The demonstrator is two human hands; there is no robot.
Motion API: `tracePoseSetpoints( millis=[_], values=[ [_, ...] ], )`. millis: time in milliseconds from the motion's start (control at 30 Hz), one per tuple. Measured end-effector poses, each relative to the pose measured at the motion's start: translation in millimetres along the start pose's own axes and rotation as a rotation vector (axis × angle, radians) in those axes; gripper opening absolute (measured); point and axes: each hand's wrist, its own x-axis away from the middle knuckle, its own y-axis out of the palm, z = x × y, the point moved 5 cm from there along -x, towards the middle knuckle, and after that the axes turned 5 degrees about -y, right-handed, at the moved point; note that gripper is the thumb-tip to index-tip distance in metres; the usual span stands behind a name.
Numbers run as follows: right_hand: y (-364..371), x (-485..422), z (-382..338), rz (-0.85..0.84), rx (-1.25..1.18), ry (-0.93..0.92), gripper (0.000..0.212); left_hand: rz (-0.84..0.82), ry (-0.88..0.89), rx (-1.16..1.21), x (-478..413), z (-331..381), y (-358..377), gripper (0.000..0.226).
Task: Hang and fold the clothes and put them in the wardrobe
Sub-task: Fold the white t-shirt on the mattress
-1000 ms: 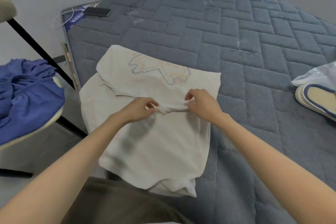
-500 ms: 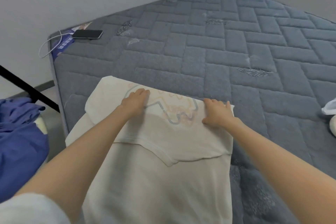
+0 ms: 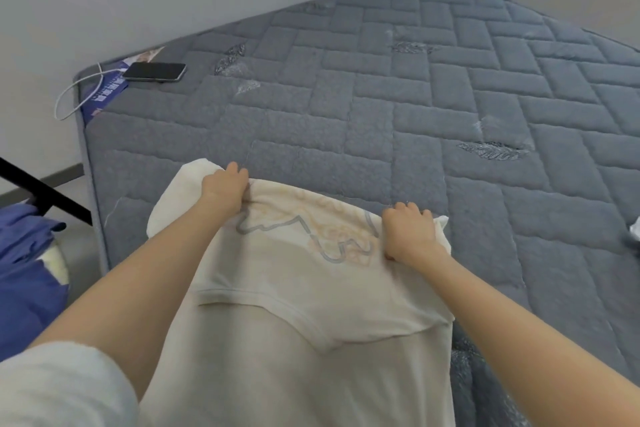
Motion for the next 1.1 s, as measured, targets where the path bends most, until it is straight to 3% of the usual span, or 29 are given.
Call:
tracePoseSetpoints(
  millis=[133,300,500,667,800,1000,1100],
  values=[
    [-12.5,7.5,8.4,0.03,-0.011,-0.017,0.027,0.109,-0.044,0.016,21.8,-16.2,1.4,0.026],
    [-65.9,6.8,15.4,0.252,-0.055,-0.032,0.023,0.266,-0.126,0.069,39.9,-40.3,-32.5,0.029],
    [-145.2,3.4,38.6,0.588,0.033,-0.032,0.03,0.636,-0.124,0.022,50.4,-51.1,-109.5,0.018],
    [-196.3,0.2,64.6,0.727,0.015,0.012,0.027,0.833,-0.113,0.092,57.2,-47.7,-155.7,0.028],
    [-183.0,10.6,68.1,0.714,0.028,-0.001,0.028,0.805,-0.123,0.095,66.2,-43.8,-151.2,0.032],
    [-95.6,43.3,51.1,0.522,0.026,-0.068,0.028,0.825,0.008,0.056,109.7,-29.4,-96.5,0.02],
    [-57.4,63.9,40.5,0.433,-0.021,-0.133,0.026,0.774,0.066,0.074,132.7,-28.6,-67.4,0.026]
  ],
)
